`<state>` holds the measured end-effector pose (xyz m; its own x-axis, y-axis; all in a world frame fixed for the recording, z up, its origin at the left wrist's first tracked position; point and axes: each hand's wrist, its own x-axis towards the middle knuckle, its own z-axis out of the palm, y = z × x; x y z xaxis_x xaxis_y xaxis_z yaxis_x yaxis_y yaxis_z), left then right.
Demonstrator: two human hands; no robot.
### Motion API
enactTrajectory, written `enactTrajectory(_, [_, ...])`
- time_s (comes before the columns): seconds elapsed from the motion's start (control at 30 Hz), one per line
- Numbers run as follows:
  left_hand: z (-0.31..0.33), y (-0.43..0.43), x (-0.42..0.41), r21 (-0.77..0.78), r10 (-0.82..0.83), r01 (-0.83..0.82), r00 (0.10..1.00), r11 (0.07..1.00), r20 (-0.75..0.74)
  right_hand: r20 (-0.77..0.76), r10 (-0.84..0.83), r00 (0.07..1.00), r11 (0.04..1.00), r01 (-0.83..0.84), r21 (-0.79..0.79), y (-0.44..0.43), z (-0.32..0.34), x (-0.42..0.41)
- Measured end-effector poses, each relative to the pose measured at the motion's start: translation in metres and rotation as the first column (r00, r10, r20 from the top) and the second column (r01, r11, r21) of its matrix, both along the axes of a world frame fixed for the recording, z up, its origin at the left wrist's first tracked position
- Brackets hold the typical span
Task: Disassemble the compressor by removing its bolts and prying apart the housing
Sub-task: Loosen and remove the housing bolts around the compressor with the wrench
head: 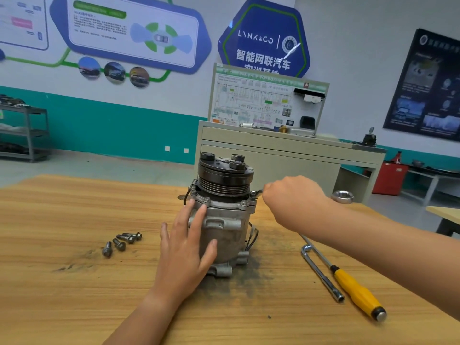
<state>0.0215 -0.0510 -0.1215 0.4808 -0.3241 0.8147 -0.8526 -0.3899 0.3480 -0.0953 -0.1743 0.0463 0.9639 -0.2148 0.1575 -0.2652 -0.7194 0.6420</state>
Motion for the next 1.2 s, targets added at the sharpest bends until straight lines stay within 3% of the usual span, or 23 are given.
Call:
enactTrajectory(0.2, [-0.001,0.000,0.001,0.004,0.047,-0.047,0.999,0.999,0.022,0.094,-0.039,0.995,0.993,0.028,0.117,-0.012,-0.016,-0.006])
enactTrajectory(0.33, [0.001,0.002,0.000,-0.009,0.070,-0.070,0.997,0.998,0.030,0.052,-0.097,0.994,0.977,0.086,0.195,-0.033,-0.008,0.003])
enactTrajectory(0.4, [0.002,0.003,0.000,-0.014,0.072,-0.071,0.997,0.997,0.021,-0.078,-0.136,0.988,0.979,0.146,0.142,-0.039,-0.022,0.001])
enactTrajectory(0.47, [0.001,0.004,0.000,-0.017,0.069,-0.069,0.997,0.997,0.017,-0.300,-0.141,0.944,0.982,0.173,0.082,-0.036,-0.062,-0.004])
enactTrajectory(0.53, [0.000,0.004,0.002,-0.029,0.054,-0.054,0.999,0.998,0.001,-0.388,-0.098,0.917,0.976,0.164,0.142,-0.033,-0.098,-0.008])
enactTrajectory(0.77, [0.002,-0.001,0.007,-0.073,0.004,-0.004,1.000,0.997,-0.006,-0.122,-0.203,0.972,0.895,0.235,0.380,-0.059,-0.056,-0.009])
enactTrajectory(1.0, [0.001,-0.001,0.005,-0.068,-0.006,0.005,1.000,0.998,-0.019,0.199,-0.131,0.971,0.913,0.040,0.406,-0.069,-0.003,-0.035])
enactTrajectory(1.2, [0.000,0.001,0.005,-0.053,-0.004,0.002,1.000,0.999,-0.023,0.202,-0.031,0.979,0.941,-0.039,0.335,-0.055,-0.005,-0.037])
